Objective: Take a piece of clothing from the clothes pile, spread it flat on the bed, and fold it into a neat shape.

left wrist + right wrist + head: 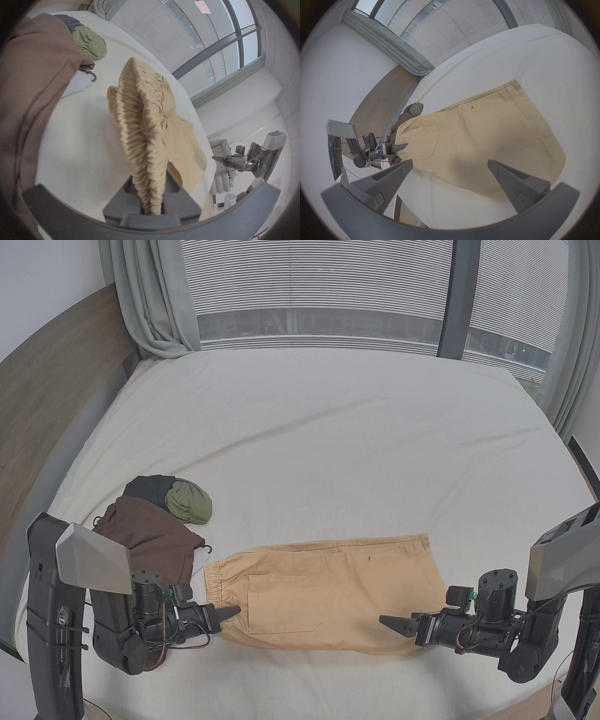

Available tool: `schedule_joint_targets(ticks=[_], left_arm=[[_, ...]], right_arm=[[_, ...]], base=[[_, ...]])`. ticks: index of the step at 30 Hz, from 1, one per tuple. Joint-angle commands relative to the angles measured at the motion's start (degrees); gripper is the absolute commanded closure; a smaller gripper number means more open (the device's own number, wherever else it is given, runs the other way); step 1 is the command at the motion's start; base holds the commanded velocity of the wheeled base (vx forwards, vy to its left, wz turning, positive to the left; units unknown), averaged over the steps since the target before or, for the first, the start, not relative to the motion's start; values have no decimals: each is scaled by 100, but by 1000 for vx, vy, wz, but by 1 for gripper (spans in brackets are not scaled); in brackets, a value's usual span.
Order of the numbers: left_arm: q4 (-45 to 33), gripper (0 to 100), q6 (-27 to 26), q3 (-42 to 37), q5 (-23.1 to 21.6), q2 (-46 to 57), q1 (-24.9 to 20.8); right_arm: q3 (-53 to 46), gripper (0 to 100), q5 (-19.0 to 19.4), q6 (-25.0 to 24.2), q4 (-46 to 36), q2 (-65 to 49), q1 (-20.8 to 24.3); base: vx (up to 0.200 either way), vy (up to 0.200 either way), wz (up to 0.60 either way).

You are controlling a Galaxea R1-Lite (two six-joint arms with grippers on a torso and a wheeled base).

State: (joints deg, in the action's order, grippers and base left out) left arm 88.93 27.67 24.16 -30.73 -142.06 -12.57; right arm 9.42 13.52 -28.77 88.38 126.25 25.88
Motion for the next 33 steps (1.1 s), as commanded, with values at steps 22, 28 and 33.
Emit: schedule_joint_targets(ticks=[22,28,33], left_arm=[[19,100,-25,-632,-381,556,659],[19,100,-34,-667,-460,565,923],[10,100,-7,-746,-627,714,1072]], right_arm=[[7,0,2,3,4,146,-13],[7,0,2,3,4,155,5],[7,0,2,3,4,146,22]], base=[[0,0,0],[0,0,0],[0,0,0]])
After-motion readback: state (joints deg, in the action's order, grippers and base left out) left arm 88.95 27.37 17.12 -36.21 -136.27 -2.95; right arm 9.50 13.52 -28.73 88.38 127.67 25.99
